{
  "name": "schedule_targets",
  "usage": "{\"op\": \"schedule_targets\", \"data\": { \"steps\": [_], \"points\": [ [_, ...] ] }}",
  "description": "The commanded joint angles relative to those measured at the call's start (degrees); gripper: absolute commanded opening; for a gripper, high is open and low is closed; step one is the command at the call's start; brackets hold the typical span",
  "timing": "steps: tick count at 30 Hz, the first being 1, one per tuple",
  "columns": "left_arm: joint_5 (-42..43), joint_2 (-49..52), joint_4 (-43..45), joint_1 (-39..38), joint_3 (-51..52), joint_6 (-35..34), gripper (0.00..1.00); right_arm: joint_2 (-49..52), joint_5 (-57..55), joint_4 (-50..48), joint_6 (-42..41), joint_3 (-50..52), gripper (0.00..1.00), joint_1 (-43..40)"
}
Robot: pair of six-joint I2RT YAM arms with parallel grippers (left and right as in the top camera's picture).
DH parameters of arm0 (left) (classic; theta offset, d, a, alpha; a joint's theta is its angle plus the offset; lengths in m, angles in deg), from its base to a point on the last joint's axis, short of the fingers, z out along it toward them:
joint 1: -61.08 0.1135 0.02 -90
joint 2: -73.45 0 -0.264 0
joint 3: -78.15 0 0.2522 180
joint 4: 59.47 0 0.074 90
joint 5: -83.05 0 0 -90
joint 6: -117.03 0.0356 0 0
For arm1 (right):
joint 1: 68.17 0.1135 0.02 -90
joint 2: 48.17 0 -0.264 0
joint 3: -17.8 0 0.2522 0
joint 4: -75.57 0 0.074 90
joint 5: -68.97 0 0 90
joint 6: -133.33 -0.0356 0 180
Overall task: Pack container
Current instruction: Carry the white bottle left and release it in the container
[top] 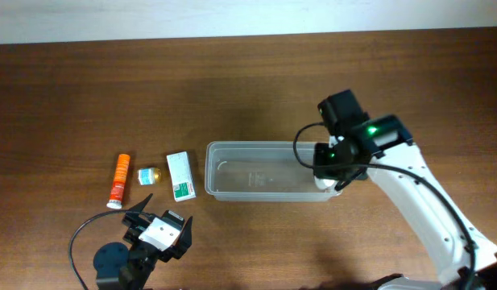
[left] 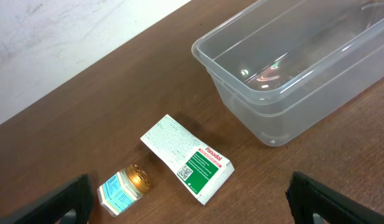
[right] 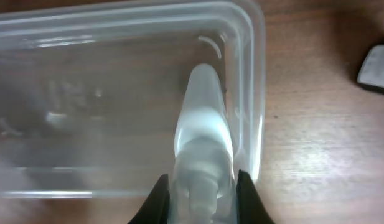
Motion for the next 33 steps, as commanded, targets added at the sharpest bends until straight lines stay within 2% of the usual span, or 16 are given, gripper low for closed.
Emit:
{"op": "schedule_targets", "data": {
  "steps": [1, 8, 9, 10, 11, 13, 14, 17, 22, 27, 33],
  "points": [
    [0.63, -0.44, 0.0, 0.24, 0.26, -0.31, 1.0, -0.26, -0.66, -2.69, -1.92, 3.26, 0.04, 0.37],
    [0.63, -0.44, 0.0, 0.24, 0.26, -0.31, 1.0, -0.2, -0.42, -3.43, -1.92, 4.59, 0.06, 0.37],
    [0.63, -0.44, 0.0, 0.24, 0.26, -0.31, 1.0, -0.2, -0.37, -3.45, -1.92, 4.59, 0.11, 0.37],
    [0.63, -0.44, 0.02, 0.24, 0.26, -0.31, 1.0, -0.2, -0.26, -3.48, -1.92, 4.57, 0.22, 0.37],
    [0.63, -0.44, 0.0, 0.24, 0.26, -0.31, 1.0, -0.2, -0.24, -3.58, -1.92, 4.57, 0.27, 0.37],
    [0.63, -0.44, 0.0, 0.24, 0.26, -0.31, 1.0, -0.35, -0.28, -4.2, -1.9, 4.39, 0.33, 0.37],
    [0.63, -0.44, 0.0, 0.24, 0.26, -0.31, 1.0, -0.37, -0.31, -4.52, -1.86, 4.09, 0.4, 0.37],
    [0.63, -0.44, 0.0, 0.24, 0.26, -0.31, 1.0, -0.72, -0.35, -4.33, -1.62, 1.9, 0.51, 0.37],
    [0.63, -0.44, 0.0, 0.24, 0.26, -0.31, 1.0, -3.3, -1.73, -1.16, -0.74, -5.22, 0.55, 0.33],
    [0.63, -0.44, 0.0, 0.24, 0.26, -0.31, 1.0, -6.16, -8.48, 5.64, -0.81, -12.0, 0.58, -1.07],
    [0.63, -0.44, 0.0, 0.24, 0.26, -0.31, 1.0, -8.35, -11.63, 10.86, 0.17, -13.07, 0.64, -10.91]
  ]
}}
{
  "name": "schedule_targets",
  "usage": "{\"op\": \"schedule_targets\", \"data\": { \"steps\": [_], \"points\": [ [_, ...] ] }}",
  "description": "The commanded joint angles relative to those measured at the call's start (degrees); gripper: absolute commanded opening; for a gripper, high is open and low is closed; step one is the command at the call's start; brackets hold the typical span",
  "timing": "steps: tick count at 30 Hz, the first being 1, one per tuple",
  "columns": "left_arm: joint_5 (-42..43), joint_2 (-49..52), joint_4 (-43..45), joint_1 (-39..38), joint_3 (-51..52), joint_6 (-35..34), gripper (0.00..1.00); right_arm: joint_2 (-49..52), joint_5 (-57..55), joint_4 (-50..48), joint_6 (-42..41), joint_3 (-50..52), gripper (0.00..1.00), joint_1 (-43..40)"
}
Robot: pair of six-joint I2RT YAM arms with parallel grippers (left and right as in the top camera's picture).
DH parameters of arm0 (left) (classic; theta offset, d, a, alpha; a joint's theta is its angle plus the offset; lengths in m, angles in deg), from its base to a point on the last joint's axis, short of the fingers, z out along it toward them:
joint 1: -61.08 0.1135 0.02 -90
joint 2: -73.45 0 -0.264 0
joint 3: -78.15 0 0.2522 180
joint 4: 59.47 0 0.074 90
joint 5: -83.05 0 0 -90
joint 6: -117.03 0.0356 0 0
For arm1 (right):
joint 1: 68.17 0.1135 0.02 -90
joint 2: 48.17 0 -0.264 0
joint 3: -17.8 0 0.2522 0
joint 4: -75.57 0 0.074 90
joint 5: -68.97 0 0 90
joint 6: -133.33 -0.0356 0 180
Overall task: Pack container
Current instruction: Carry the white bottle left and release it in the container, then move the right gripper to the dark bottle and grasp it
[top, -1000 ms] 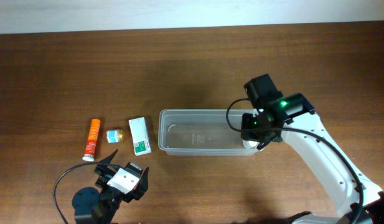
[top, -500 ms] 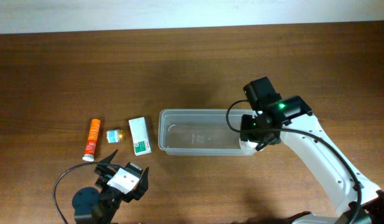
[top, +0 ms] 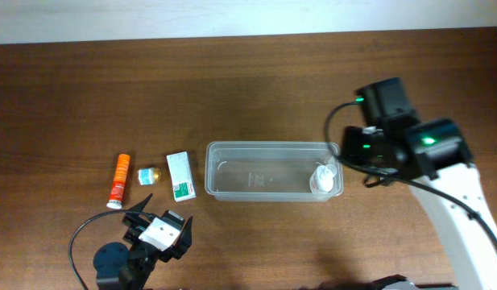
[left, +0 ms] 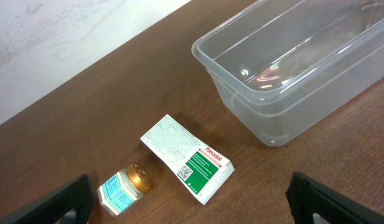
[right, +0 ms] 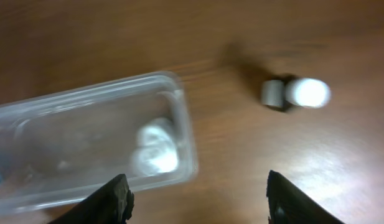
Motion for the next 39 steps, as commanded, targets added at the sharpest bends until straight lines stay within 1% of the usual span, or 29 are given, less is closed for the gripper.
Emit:
{"op": "schedule_targets", "data": {
  "steps": [1, 6, 12, 15, 16, 20, 24, 28, 39],
  "points": [
    [0.63, -0.44, 0.0, 0.24, 0.26, -0.31, 1.0, -0.04, -3.76, 1.18, 1.01, -0.35, 0.64, -6.78],
    [0.63, -0.44, 0.02, 0.24, 0.26, -0.31, 1.0, 2.47, -3.15, 1.25, 3.8, 0.92, 0.64, -14.78],
    [0.63, -0.44, 0.0, 0.24, 0.26, -0.31, 1.0, 8.81, -2.64, -0.87, 5.51, 2.36, 0.64, -19.82],
    [0.63, -0.44, 0.0, 0.24, 0.26, -0.31, 1.0, 12.83, -2.69, -1.81, 5.53, 2.45, 0.62, -21.16],
    [0.63, -0.44, 0.0, 0.24, 0.26, -0.31, 1.0, 14.16, -2.69, -2.01, 5.53, 2.45, 0.6, -21.64],
    [0.63, -0.44, 0.0, 0.24, 0.26, -0.31, 1.0, 18.18, -2.69, -2.64, 5.75, 2.49, 0.59, -23.39],
    [0.63, -0.44, 0.02, 0.24, 0.26, -0.31, 1.0, 21.94, -0.5, -3.76, 9.66, 2.8, 0.57, -24.39],
    [0.61, -0.44, 0.0, 0.24, 0.26, -0.31, 1.0, 24.81, 0.59, -4.85, 10.71, 3.1, 0.5, -24.63],
    [0.63, -0.44, 0.0, 0.24, 0.26, -0.31, 1.0, 25.83, 0.83, -7.06, 10.88, 4.46, 0.47, -24.63]
  ]
}}
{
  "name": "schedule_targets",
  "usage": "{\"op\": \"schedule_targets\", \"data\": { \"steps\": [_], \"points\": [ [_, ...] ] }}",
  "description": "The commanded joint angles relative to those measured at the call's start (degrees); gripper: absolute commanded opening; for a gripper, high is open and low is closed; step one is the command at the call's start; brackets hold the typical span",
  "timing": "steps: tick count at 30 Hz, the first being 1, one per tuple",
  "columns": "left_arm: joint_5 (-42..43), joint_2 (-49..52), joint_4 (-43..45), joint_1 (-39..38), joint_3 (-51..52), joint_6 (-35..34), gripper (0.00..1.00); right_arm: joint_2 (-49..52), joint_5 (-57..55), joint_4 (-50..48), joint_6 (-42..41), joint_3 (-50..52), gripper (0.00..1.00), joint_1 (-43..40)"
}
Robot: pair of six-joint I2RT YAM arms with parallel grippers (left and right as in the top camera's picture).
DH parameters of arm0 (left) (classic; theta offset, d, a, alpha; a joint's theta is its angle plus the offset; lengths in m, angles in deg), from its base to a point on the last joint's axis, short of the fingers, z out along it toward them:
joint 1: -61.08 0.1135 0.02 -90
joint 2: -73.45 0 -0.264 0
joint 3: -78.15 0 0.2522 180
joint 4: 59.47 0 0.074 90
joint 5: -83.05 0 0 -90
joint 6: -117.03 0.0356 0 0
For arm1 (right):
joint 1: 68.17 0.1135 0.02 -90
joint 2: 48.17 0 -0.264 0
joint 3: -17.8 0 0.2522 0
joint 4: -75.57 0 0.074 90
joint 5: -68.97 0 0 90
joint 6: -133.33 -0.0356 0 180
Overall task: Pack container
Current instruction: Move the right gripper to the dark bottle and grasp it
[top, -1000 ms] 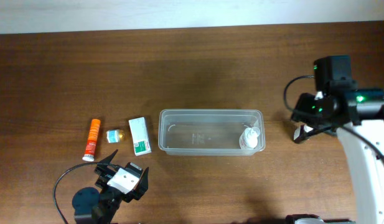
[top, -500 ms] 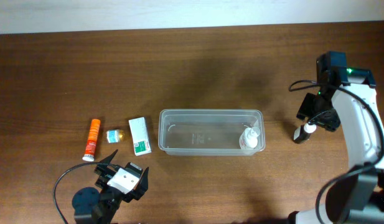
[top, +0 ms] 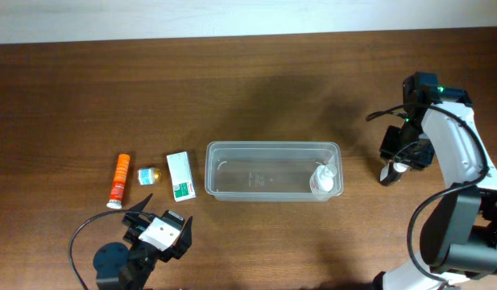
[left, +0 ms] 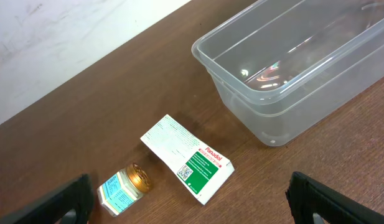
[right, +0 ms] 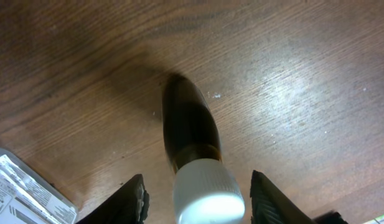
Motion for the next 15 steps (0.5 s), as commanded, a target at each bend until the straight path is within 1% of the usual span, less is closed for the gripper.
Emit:
{"op": "schedule_targets", "data": {
  "steps": [1, 5, 11, 12, 15],
  "points": [
    [0.63, -0.44, 0.0, 0.24, 0.26, -0.31, 1.0, 0.15, 0.46, -1.09, 0.37, 0.81, 0.46, -0.44],
    [0.63, -0.44, 0.0, 0.24, 0.26, -0.31, 1.0, 0.15, 1.44, -1.81, 0.35, 1.16, 0.44, -0.44],
    [0.63, -0.44, 0.02, 0.24, 0.26, -0.31, 1.0, 0.15, 1.66, -4.2, 0.35, 3.8, 0.44, -0.46],
    [0.63, -0.44, 0.0, 0.24, 0.26, -0.31, 1.0, 0.15, 1.64, -4.7, 0.33, 4.37, 0.43, -0.46],
    [0.63, -0.44, 0.0, 0.24, 0.26, -0.31, 1.0, 0.15, 1.6, -5.07, 0.35, 4.87, 0.35, -0.46]
  ]
}}
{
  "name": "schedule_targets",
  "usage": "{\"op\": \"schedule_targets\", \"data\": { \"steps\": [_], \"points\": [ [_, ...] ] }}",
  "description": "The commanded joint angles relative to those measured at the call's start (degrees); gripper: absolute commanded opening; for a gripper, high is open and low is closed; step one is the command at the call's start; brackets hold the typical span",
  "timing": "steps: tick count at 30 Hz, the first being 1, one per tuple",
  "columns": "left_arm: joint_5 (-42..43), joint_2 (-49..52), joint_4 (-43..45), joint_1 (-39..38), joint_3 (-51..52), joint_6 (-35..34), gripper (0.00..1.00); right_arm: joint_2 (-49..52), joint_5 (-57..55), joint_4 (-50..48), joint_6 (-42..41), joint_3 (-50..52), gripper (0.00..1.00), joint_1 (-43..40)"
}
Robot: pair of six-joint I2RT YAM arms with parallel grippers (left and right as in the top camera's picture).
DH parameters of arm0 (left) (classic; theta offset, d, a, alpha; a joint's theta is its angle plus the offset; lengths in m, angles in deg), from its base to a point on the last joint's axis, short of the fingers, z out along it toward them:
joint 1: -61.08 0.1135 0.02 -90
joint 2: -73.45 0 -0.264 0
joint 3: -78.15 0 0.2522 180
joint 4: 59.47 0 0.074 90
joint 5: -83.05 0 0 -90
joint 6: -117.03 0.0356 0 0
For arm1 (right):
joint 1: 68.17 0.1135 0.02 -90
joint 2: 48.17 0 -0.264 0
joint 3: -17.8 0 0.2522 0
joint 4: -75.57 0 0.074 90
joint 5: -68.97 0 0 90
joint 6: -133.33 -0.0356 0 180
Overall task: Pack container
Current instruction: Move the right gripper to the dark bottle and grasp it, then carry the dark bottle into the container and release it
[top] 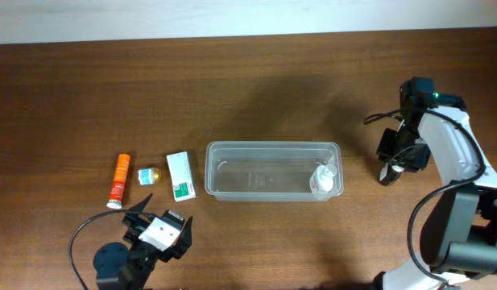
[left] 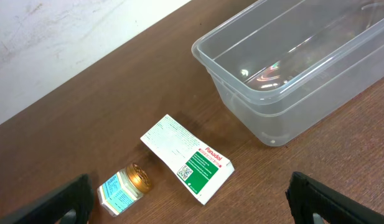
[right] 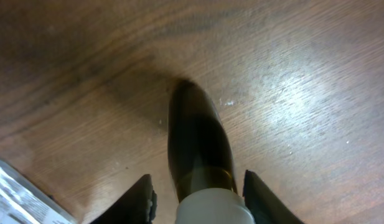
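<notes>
A clear plastic container (top: 272, 171) sits mid-table with a white bottle (top: 323, 179) standing at its right end. To its right stands a dark brown bottle (right: 198, 146) with a white cap. My right gripper (right: 201, 202) is open around it, one finger on each side and a narrow gap showing at both. In the overhead view the same bottle (top: 391, 171) is mostly covered by that gripper (top: 395, 163). My left gripper (left: 190, 202) is open low at the front left, holding nothing.
Left of the container lie a white and green Panadol box (top: 180, 175), a small gold-capped jar (top: 147, 176) and an orange tube (top: 118, 180). The box (left: 188, 158) and jar (left: 124, 186) also lie in front of my left gripper.
My right gripper's fingers stand slightly closer to the brown bottle's sides and the bottle fills more of the wrist view. The left arm and the other objects have not moved.
My right gripper was shut on the white bottle inside the container's right end. Then it was open off to the right, with the bottle left standing in the container. Later it was over the brown bottle, and now its fingers flank it.
</notes>
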Motion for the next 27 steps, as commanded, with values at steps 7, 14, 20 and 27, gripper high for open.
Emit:
{"op": "schedule_targets", "data": {
  "steps": [7, 14, 20, 27],
  "points": [
    [0.61, -0.44, 0.0, 0.24, 0.26, -0.31, 1.0, -0.02, 0.33, -0.35, 0.15, 0.63, 0.2, -0.44],
    [0.61, -0.44, 0.0, 0.24, 0.26, -0.31, 1.0, -2.21, 0.37, 2.49, 0.15, -1.64, 0.13, -0.31],
    [0.61, -0.44, 0.0, 0.24, 0.26, -0.31, 1.0, -7.61, 0.39, 9.44, 0.17, -7.87, 0.12, 1.68],
    [0.61, -0.44, 0.0, 0.24, 0.26, -0.31, 1.0, -17.14, 0.42, 19.17, 0.15, -20.79, 0.12, 10.29]
  ]
}}
